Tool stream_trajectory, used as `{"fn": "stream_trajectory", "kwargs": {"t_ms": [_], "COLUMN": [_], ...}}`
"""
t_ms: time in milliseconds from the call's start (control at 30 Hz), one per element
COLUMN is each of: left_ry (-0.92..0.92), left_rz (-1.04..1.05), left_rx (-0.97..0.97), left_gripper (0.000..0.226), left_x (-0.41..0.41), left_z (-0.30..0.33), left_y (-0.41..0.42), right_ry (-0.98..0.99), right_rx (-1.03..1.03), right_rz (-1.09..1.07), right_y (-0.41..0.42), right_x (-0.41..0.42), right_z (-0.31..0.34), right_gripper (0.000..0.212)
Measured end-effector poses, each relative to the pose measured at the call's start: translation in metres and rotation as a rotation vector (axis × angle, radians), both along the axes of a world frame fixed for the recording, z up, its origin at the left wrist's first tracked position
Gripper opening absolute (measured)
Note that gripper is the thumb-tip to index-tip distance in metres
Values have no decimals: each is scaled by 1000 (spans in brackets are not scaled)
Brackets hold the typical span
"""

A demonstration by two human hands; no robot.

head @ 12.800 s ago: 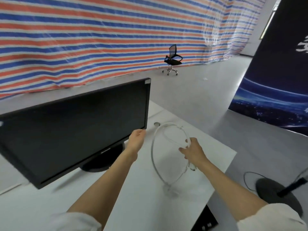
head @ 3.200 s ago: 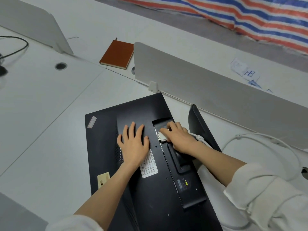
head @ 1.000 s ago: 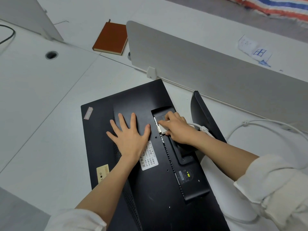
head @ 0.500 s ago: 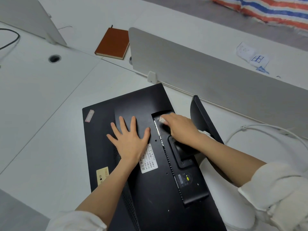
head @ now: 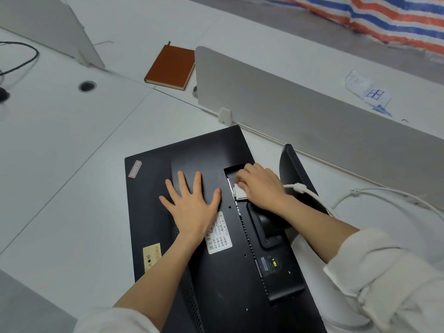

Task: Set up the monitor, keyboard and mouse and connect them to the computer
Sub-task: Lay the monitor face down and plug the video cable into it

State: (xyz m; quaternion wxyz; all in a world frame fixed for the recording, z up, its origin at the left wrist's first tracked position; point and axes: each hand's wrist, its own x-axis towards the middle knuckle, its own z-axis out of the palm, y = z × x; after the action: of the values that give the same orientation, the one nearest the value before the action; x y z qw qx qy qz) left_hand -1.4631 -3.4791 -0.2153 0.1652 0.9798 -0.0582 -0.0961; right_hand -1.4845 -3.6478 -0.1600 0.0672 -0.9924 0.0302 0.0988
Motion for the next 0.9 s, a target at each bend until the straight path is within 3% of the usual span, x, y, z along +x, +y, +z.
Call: {"fn": "stream_trajectory", "kwargs": {"t_ms": [33,133,200,300,433,600,900], "left_ry": [-3,-7,-10,-19,-13,-9,-11], "left_rz": [-1,0,2,0,2,-1,-2], "left_rx": [0,-11,-6,0,-3,-7,-5], "left_gripper": [82,82,80,78,79,80,76], "left_x": [0,0,0,0,0,-1,0], "left_z": [0,-1,-2,-3,-2,-1,-2], "left_y": [0,1,1,1,2,2,5], "right_ry": [-72,-132,-127,-51,103,147,40], "right_rx": [-28,-110,-119,-79,-94,-130,-161], "right_rz": [45,103,118,129,122,157,314], "right_y": [2,4,6,6,2,3,-6], "right_x": [-3,-8,-11,-23,-21,-14,-18], "right_z": [-3,-12,-13,-10,-7,-4,-8], "right_gripper": [9,33,34,23,49,44,35]}}
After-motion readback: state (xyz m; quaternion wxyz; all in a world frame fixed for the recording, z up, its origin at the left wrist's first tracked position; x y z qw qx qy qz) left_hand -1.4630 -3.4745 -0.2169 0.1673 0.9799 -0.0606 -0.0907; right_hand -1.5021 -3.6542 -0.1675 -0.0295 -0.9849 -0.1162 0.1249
